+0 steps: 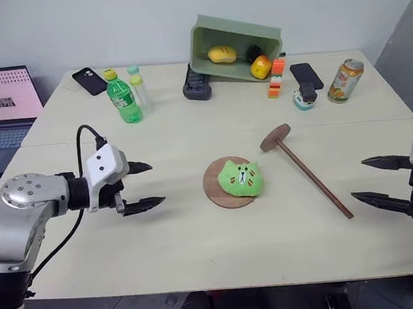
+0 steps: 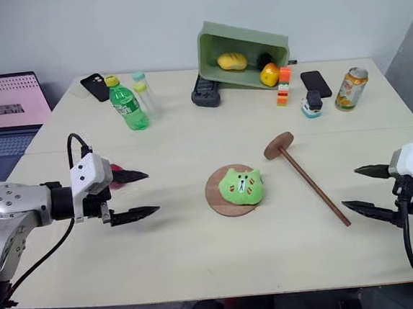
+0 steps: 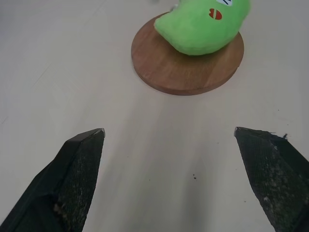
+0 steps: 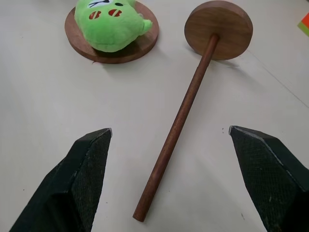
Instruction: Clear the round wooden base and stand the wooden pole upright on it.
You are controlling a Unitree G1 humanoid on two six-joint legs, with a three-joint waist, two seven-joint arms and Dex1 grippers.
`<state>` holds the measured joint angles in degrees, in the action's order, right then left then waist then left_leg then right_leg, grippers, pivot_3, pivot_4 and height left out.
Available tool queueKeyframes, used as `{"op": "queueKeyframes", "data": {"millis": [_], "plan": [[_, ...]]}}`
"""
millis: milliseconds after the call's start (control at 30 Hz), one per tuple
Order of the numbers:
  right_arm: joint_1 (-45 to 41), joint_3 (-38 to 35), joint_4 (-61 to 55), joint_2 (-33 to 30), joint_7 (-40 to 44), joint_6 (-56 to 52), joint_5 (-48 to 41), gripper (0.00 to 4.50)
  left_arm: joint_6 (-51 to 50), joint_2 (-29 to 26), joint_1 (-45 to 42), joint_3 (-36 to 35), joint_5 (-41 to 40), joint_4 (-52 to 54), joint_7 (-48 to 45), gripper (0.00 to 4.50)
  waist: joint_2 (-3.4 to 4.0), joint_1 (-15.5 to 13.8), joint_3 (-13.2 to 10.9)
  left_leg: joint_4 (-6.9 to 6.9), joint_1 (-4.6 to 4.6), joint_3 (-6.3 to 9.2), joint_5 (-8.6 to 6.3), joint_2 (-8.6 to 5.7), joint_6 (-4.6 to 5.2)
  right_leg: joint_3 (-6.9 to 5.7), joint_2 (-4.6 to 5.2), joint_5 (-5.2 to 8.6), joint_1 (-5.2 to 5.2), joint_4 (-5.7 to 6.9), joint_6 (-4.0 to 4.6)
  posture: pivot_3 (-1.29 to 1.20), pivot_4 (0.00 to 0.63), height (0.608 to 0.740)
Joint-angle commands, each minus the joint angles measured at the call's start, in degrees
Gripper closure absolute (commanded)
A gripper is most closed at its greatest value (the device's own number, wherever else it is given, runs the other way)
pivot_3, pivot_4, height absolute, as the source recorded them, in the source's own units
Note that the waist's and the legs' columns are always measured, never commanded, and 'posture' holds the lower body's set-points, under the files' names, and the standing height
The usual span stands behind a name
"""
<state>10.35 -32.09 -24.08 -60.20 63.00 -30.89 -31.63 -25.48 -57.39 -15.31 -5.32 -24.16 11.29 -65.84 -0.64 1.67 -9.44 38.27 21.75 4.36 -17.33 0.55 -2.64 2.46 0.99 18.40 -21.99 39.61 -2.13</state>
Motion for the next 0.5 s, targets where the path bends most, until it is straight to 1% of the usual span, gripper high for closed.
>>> {"op": "queueKeyframes", "data": {"millis": [33, 167, 333, 367, 500], "plan": [[-0.43, -1.8, -2.21, 0.2, -0.7, -0.47, -0.74, 0.42, 2.59, 0.4, -0.02, -0.67, 0.79, -0.25, -0.16, 0.0, 0.0, -0.02, 0.0, 0.0, 0.0, 0.0, 0.0, 0.0, 0.0, 0.0, 0.0, 0.0, 0.0, 0.0, 0.0, 0.0, 0.15, 0.74], [-1.04, -0.87, -2.31, 0.25, -0.95, -0.63, -0.8, 0.42, 1.39, 0.65, 0.08, -1.03, 0.78, 0.75, 1.23, 0.0, 0.0, -0.03, 0.0, 0.01, 0.01, 0.01, 0.0, -0.02, 0.0, 0.0, 0.01, 0.0, 0.0, -0.01, 0.0, 0.0, 0.15, 0.74], [-4.8, 1.59, -0.79, 0.61, -2.33, 0.18, -0.15, 0.42, 3.3, 2.85, -1.14, -3.17, -1.9, -0.2, 0.73, 0.0, 0.0, -0.02, 0.0, 0.02, 0.0, 0.0, 0.0, 0.0, 0.0, 0.01, 0.01, 0.0, 0.0, 0.01, 0.0, 0.0, 0.15, 0.74], [-5.19, 2.1, -0.75, 0.72, -2.46, 0.23, -0.03, 0.42, 3.66, 3.06, -1.72, -2.94, -0.74, -1.22, 1.83, 0.0, -0.01, -0.02, 0.0, 0.02, 0.0, 0.0, 0.0, 0.0, 0.0, -0.01, 0.01, 0.0, 0.0, 0.01, 0.0, 0.0, 0.15, 0.74], [-6.9, 3.37, -1.19, 1.54, -3.6, 0.78, 0.3, 0.42, 5.1, 3.21, -3.57, -0.94, -0.51, -2.49, -0.78, 0.0, -0.01, -0.02, 0.0, 0.04, 0.02, 0.0, 0.0, -0.02, 0.0, -0.03, 0.01, 0.0, 0.0, 0.01, 0.0, 0.0, 0.15, 0.74]]}}
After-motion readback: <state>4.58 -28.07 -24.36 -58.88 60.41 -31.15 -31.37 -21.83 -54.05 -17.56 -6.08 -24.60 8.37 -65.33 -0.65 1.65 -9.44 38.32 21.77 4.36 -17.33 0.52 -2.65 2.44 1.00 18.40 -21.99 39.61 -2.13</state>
